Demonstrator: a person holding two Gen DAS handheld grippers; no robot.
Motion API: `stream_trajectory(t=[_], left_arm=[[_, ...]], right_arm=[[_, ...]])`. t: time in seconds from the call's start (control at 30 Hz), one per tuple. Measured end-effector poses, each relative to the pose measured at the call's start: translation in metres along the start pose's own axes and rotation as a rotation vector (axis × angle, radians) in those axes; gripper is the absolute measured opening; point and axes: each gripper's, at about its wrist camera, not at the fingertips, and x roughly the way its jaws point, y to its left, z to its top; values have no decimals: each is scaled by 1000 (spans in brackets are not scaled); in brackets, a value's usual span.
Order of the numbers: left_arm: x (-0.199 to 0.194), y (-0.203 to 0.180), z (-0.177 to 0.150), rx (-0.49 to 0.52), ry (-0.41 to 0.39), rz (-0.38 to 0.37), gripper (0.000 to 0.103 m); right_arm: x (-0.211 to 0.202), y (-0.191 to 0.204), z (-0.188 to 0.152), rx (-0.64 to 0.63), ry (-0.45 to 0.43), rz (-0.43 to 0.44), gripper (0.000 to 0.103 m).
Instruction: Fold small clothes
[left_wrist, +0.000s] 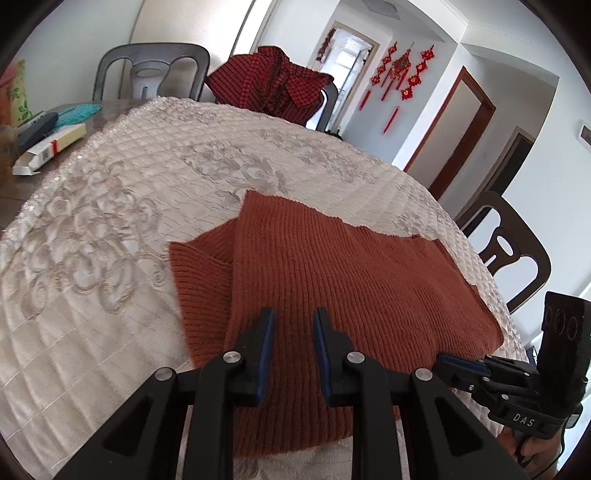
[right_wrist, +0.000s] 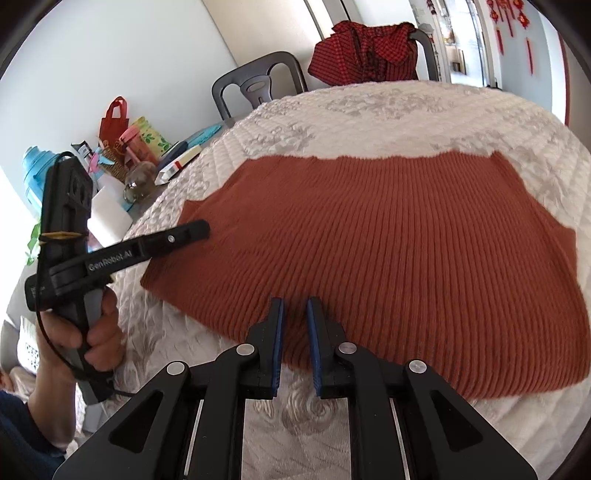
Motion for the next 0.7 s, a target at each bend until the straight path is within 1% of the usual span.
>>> stream_trajectory(t=[0.03, 0.13, 0.2, 0.27, 0.33, 0.43, 0.53, 0.63, 0.7], left_arm=[[-4, 2, 0, -5, -8, 6, 24], [-16, 11, 0, -29, -35, 26, 31], [-23, 17, 1, -44, -53, 50, 43], [-27, 25, 2, -63, -64, 54, 47], [-25, 30, 2, -83, -54, 40, 47], [-14, 33, 0, -103, -22, 14, 50], [-1, 36, 0, -126, 13, 7, 51], [1, 39, 2, -152, 10, -10, 53], [3, 39, 3, -155, 11, -8, 54]], right_arm=[[0, 0, 0, 1, 1, 2, 13], [0, 2, -2, -10, 3, 0, 13], [-1, 3, -4, -20, 3, -1, 13], [-1, 4, -5, -22, 4, 0, 13], [-2, 4, -6, -23, 3, 2, 13], [-4, 4, -7, -18, 2, 8, 13], [-5, 4, -8, -15, 4, 10, 13], [-6, 4, -6, -21, 0, 9, 13], [-5, 4, -2, -19, -6, 17, 13]])
